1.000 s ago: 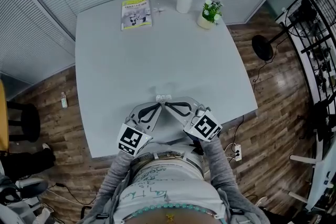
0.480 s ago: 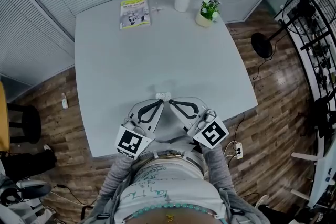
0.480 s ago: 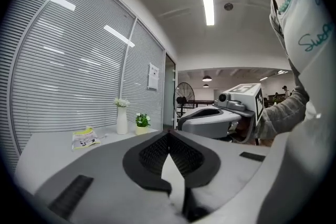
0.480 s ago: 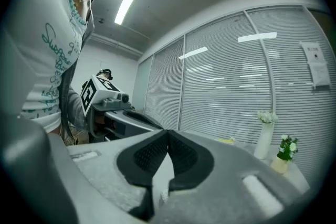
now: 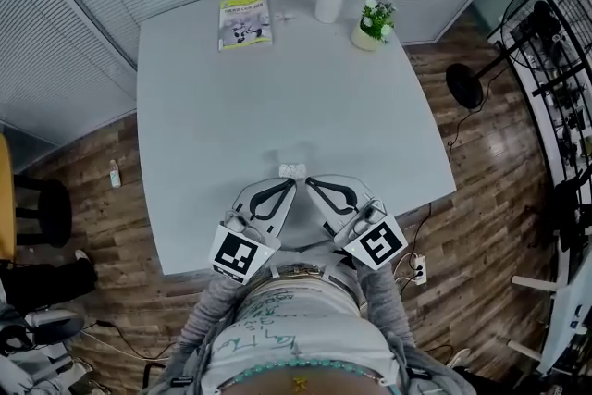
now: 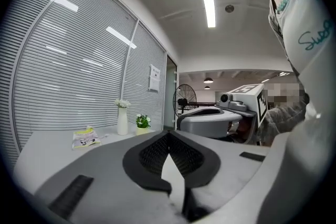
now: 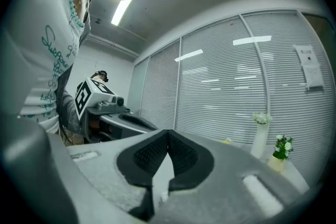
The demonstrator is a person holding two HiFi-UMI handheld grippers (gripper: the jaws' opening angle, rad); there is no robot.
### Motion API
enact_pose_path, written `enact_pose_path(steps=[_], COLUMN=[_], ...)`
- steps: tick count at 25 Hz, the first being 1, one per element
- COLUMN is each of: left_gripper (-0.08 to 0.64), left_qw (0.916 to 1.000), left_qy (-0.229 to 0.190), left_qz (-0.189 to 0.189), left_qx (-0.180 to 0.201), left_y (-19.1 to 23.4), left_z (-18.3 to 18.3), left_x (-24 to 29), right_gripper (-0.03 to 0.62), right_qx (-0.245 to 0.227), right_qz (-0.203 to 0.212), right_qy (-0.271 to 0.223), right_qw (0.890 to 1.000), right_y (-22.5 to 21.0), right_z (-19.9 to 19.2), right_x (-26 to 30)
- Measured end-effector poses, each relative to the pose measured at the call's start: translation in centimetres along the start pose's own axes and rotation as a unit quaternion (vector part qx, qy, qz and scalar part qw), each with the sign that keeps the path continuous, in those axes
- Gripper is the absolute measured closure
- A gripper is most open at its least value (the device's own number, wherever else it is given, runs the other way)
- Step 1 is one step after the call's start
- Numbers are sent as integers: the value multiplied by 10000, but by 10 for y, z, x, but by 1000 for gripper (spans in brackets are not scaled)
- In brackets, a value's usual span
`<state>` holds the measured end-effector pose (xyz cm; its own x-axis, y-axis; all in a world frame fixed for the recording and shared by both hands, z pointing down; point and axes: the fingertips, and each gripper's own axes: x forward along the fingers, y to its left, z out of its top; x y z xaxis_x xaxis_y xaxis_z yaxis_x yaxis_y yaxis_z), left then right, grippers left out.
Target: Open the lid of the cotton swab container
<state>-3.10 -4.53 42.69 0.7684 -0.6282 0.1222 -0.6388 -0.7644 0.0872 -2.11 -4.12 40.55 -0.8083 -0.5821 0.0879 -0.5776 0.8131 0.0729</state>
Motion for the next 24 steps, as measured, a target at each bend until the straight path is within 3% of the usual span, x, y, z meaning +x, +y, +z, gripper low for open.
enact_pose_path(steps=[24], left_gripper=[561], left_qw=[9999], left_qy=[14], left_qz=[96], left_qx=[-29], left_y=[9], left_z=[-3], left_x=[-2], right_gripper=[591], right_qx=[-111], right_qz=[89], right_qy=[85], right_qw=[9999], right_y=[-3], right_z=[0], right_x=[7])
